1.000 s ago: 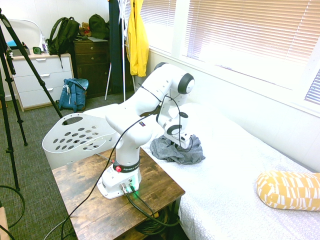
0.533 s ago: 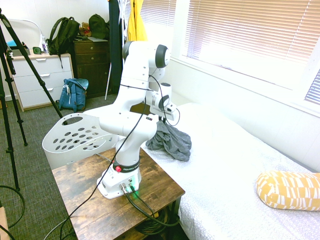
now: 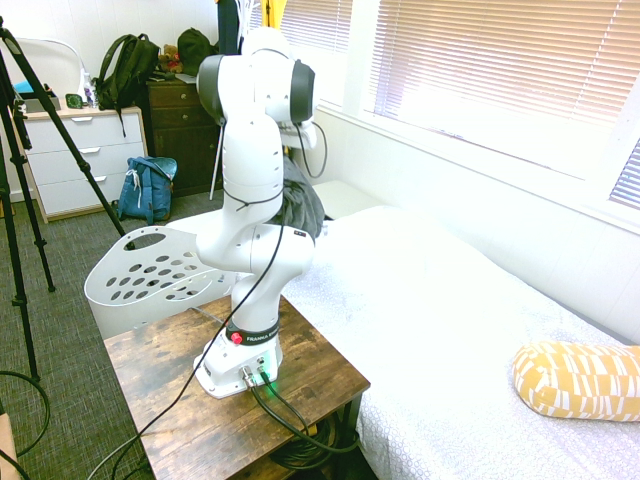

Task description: Put my clothes in the laundry bag

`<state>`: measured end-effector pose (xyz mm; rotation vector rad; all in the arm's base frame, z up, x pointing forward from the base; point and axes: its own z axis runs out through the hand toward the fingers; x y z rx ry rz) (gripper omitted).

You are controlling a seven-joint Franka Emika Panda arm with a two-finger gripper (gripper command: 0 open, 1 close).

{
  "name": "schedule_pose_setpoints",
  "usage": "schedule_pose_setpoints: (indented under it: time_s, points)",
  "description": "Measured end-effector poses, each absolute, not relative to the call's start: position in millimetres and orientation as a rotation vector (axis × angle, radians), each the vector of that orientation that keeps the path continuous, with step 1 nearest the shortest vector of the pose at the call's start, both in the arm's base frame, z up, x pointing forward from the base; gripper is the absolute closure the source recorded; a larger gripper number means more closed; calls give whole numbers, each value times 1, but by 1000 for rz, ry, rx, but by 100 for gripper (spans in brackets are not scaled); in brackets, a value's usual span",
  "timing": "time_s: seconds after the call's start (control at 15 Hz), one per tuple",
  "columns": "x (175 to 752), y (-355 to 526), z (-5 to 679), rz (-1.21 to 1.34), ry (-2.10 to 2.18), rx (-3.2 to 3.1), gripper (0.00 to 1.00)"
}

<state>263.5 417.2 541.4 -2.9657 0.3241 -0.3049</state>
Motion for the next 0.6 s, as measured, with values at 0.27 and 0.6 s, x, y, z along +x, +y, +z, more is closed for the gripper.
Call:
schedule_pose_setpoints:
  time_s: [0.27, 0.6]
  points:
    - [96, 468, 592, -335, 117, -2960, 100]
    - [7, 496, 533, -208, 3, -3017, 100]
